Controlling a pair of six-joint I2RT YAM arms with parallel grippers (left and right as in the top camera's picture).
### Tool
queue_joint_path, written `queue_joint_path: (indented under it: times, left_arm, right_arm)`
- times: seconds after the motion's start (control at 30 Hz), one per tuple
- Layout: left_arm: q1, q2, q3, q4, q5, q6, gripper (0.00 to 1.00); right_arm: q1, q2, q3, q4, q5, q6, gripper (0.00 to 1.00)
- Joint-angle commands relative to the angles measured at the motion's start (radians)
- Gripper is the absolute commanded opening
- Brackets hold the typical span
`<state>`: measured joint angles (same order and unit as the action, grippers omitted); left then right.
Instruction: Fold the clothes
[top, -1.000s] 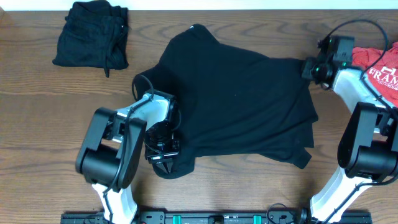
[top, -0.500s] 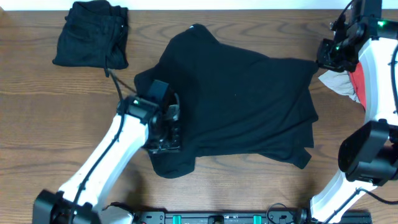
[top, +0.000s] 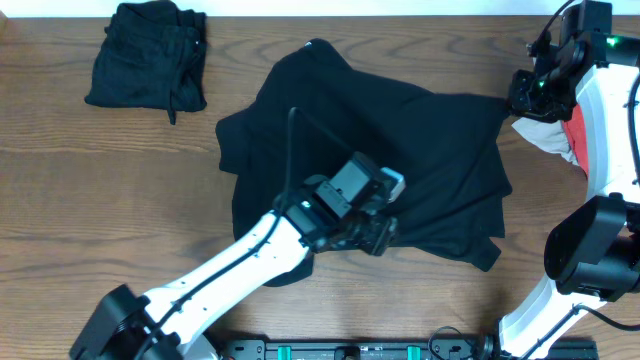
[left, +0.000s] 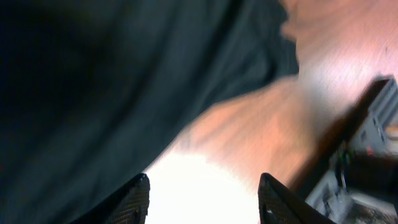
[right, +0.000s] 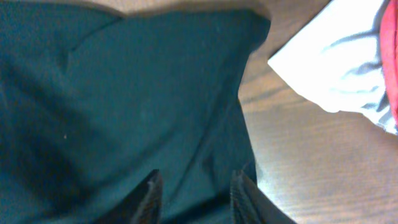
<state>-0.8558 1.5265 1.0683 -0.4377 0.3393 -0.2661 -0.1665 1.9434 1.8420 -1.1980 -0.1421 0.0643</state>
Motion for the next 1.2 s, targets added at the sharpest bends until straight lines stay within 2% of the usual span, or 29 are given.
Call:
queue_joint_path:
  times: [0.0,0.07,0.23,0.43,0.57,0.73,0.93,1.07,1.17]
  left_arm:
    - [-0.003,0.043,0.034,0.084,-0.164,-0.053,0.57]
    - [-0.002,0.069,0.034,0.143,-0.233,-0.055,0.66]
    - [0.005,0.108,0.034,0.232,-0.350,-0.046,0.68]
    - [0.051,0.110,0.034,0.241,-0.508,-0.034,0.70]
    - [0.131,0.110,0.034,0.238,-0.572,-0.025,0.77]
    - [0.273,0.110,0.034,0.209,-0.529,-0.023,0.88]
    - [0.392,0.118,0.034,0.192,-0.370,-0.012,0.90]
    - [0.410,0.120,0.032,0.168,-0.372,-0.012,0.91]
    - [0.410,0.120,0.032,0.140,-0.372,-0.012,0.92]
  right_arm:
    - [-0.005,-0.024,-0.007,0.017,-0.008,-0.014,0.43]
    - [-0.005,-0.024,-0.007,0.011,-0.041,-0.014,0.44]
    - [-0.005,-0.024,-0.007,-0.145,-0.183,-0.073,0.50]
    - [0.036,-0.027,-0.007,-0.420,-0.187,-0.125,0.49]
    - [0.103,-0.073,-0.040,-0.454,-0.128,-0.097,0.49]
    - [0.193,-0.196,-0.175,-0.423,0.119,0.128,0.53]
    - [0.253,-0.347,-0.448,-0.191,0.135,0.206,0.73]
    - [0.243,-0.357,-0.574,-0.005,0.107,0.220,0.74]
    - [0.239,-0.353,-0.652,0.090,0.072,0.248,0.68]
